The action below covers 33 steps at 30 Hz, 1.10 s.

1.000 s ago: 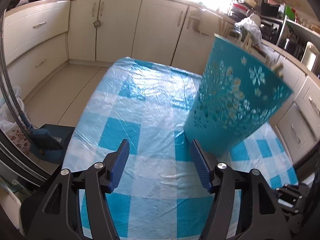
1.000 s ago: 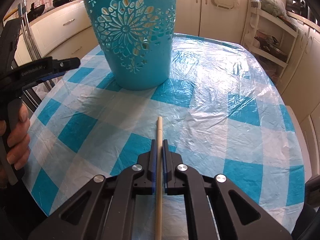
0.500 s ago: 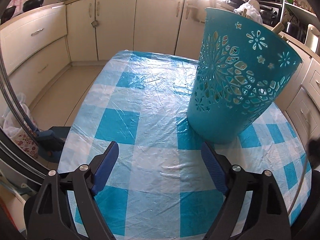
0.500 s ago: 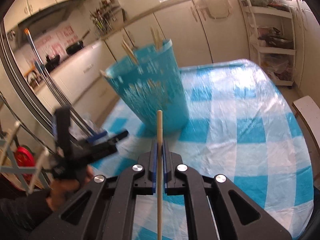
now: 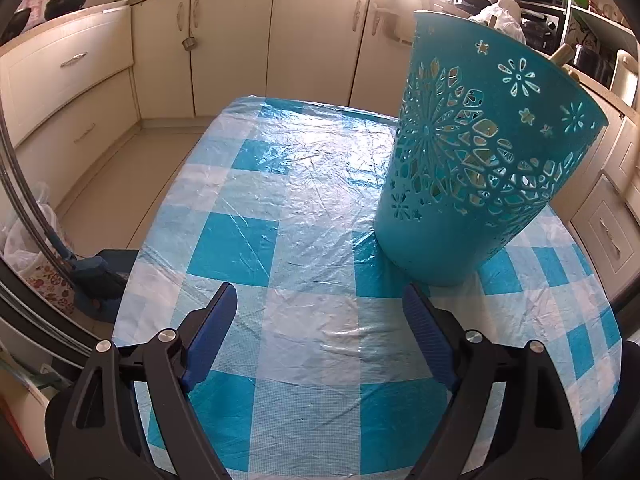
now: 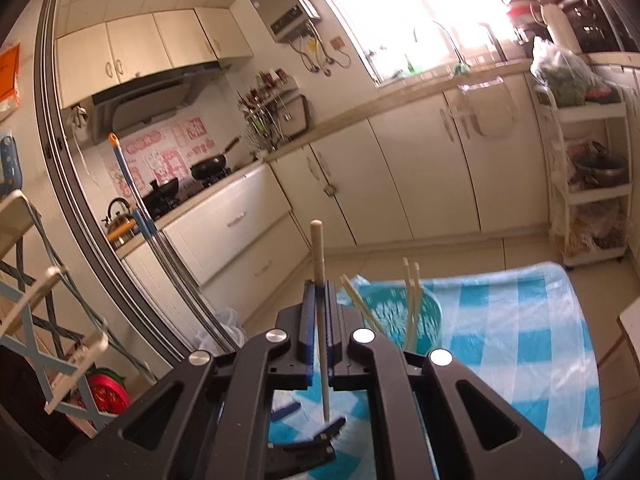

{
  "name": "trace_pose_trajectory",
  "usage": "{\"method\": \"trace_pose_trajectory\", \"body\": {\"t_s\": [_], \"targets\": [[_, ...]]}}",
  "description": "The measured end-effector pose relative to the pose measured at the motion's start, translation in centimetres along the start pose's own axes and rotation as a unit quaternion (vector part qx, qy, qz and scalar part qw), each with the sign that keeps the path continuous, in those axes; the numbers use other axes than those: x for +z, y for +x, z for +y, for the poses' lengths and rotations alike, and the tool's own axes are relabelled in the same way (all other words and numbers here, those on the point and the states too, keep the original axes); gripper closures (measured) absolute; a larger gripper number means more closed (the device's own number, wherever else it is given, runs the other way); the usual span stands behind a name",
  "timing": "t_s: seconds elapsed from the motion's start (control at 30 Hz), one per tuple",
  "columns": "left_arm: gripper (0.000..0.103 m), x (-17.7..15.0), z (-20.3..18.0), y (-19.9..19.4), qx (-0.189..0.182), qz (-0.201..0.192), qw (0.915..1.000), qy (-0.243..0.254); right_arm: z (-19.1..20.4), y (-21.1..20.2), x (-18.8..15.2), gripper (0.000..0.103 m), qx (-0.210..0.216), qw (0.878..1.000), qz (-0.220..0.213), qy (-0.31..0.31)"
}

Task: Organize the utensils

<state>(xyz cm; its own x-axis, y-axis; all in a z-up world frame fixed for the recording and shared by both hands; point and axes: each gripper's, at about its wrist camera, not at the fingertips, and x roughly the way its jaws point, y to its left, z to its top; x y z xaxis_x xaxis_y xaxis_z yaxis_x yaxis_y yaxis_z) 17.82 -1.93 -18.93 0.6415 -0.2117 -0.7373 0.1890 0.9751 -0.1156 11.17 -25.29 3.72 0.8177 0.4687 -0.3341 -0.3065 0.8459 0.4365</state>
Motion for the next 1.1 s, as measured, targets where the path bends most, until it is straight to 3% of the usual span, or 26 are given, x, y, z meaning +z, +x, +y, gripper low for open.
{"method": "trace_pose_trajectory", "body": {"t_s": [0.2,0.37,0.57,0.7,0.93,1.1], "targets": [[0.022,0.0,0.2,0.0,-0.004,-0.002,1.0000,-0.007,1.3,0.2,3.0,0.098,-0.012,0.999,-0.026,-0.033],[0.022,0.0,0.3,0.0,-0.005,-0.002,0.9999,-0.010,1.6,2.0,3.9,0.098,-0.049,0.996,-0.031,-0.069],[0.022,0.0,0.5,0.0,-0.006,-0.004,0.9999,-0.015,0.4,6.4,0.3,0.098,-0.110,0.988,0.023,-0.106],[0.022,0.0,0.5,0.0,-0.007,-0.003,0.9999,-0.015,-1.9,8.4,-2.3,0.098,-0.130,0.985,0.070,-0.087],[0.021,0.0,0.5,0.1,-0.003,-0.002,0.9999,-0.014,-3.4,7.7,-4.5,0.097,-0.137,0.985,0.090,-0.055],[0.018,0.0,0.0,0.0,0.006,-0.001,1.0000,-0.006,-3.0,5.5,-6.2,0.078,-0.138,0.986,0.086,-0.036]]}}
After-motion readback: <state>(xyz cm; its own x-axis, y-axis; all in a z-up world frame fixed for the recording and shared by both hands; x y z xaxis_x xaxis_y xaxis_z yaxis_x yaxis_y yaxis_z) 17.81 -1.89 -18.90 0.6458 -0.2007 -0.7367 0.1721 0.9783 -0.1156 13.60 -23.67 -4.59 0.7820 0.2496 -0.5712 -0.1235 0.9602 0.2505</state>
